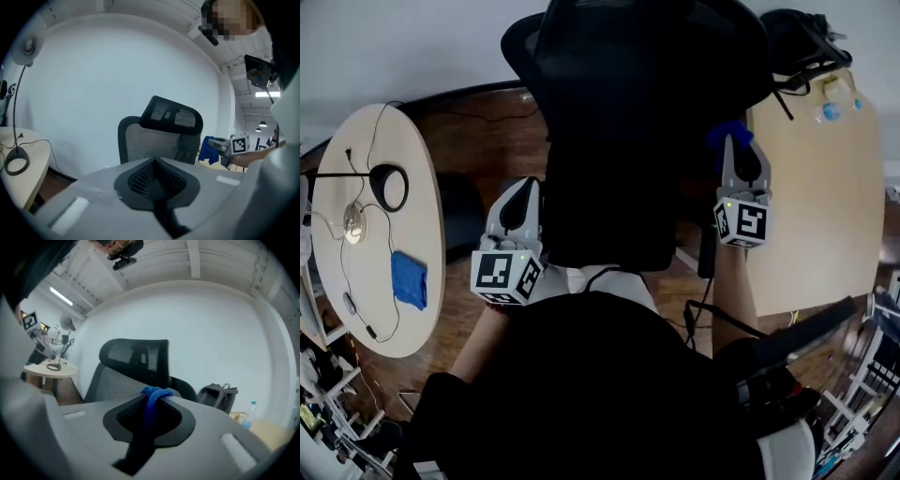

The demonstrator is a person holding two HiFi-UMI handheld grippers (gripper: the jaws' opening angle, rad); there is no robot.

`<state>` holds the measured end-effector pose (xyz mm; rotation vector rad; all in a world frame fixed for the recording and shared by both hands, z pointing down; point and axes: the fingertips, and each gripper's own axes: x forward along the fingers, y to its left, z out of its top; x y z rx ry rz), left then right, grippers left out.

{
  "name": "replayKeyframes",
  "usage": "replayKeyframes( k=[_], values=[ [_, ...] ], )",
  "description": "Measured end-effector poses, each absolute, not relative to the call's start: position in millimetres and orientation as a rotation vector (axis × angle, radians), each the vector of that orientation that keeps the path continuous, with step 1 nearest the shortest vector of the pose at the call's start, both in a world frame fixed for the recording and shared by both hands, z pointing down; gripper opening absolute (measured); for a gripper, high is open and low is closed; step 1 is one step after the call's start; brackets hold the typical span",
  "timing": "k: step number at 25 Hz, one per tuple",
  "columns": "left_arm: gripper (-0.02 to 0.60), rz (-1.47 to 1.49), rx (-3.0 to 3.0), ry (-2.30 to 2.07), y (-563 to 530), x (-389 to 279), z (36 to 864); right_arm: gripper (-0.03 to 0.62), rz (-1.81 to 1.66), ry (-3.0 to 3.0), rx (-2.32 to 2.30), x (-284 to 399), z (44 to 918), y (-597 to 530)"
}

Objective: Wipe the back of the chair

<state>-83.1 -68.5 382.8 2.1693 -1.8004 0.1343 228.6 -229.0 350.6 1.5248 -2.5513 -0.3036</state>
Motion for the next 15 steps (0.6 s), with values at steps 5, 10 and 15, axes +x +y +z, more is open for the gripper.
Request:
replayKeyframes(
  k=[5,10,15],
  values=[
    [0.006,0.156,2.153,-1.814,-71.7,-52.5,378.5,0.045,-0.342,-2.404,1.601,293.7,374.9,-288.3],
    [0.006,0.194,2.079,-1.913,-62.1,-63.8,375.5,0.046,-0.329,-2.337,1.584,290.0,409.4,-332.3],
    [0.006,0.156,1.977,-1.978,-50.1,-86.6,376.6,0.046,-0.423,-2.338,1.498,249.0,415.7,-335.7]
  ],
)
